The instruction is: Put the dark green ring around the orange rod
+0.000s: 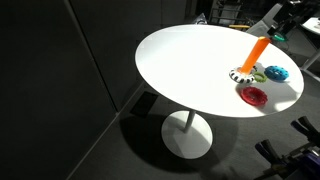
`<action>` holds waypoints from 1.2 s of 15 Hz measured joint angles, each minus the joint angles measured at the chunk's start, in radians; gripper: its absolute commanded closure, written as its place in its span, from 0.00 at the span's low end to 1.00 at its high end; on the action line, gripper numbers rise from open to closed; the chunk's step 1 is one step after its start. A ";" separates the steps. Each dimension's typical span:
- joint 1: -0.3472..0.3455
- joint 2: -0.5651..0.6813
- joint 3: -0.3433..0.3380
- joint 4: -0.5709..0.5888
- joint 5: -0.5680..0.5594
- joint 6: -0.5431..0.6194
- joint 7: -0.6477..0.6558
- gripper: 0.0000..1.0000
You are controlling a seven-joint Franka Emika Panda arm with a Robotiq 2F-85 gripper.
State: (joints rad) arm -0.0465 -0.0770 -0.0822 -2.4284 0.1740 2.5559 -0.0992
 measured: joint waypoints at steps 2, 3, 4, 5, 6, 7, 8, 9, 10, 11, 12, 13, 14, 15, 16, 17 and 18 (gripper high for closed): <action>0.000 0.008 0.001 0.003 0.000 0.001 0.000 0.56; 0.000 0.011 0.002 0.004 0.000 0.001 0.000 0.56; 0.000 0.015 0.003 0.006 0.000 0.002 0.000 0.56; 0.000 0.019 0.005 0.008 0.000 0.003 0.000 0.56; 0.001 0.022 0.006 0.010 0.000 0.004 0.000 0.56; 0.001 0.025 0.008 0.013 0.000 0.005 0.000 0.56; 0.001 0.029 0.009 0.017 0.000 0.006 0.000 0.56; 0.001 0.032 0.011 0.020 0.000 0.009 0.000 0.56; 0.002 0.036 0.012 0.022 0.000 0.012 0.000 0.56; 0.002 0.041 0.013 0.025 0.000 0.015 0.000 0.56; 0.002 0.046 0.014 0.028 0.000 0.017 0.000 0.56; 0.003 0.052 0.014 0.032 0.000 0.017 0.000 0.56; 0.003 0.058 0.015 0.036 0.000 0.017 0.000 0.56; 0.003 0.065 0.015 0.040 0.000 0.017 0.000 0.56; 0.003 0.073 0.016 0.046 0.001 0.017 0.000 0.56; 0.003 0.081 0.017 0.051 0.003 0.017 0.000 0.56; 0.003 0.089 0.018 0.056 0.007 0.017 0.000 0.56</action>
State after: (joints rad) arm -0.0437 0.0116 -0.0638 -2.3727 0.1809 2.5730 -0.0992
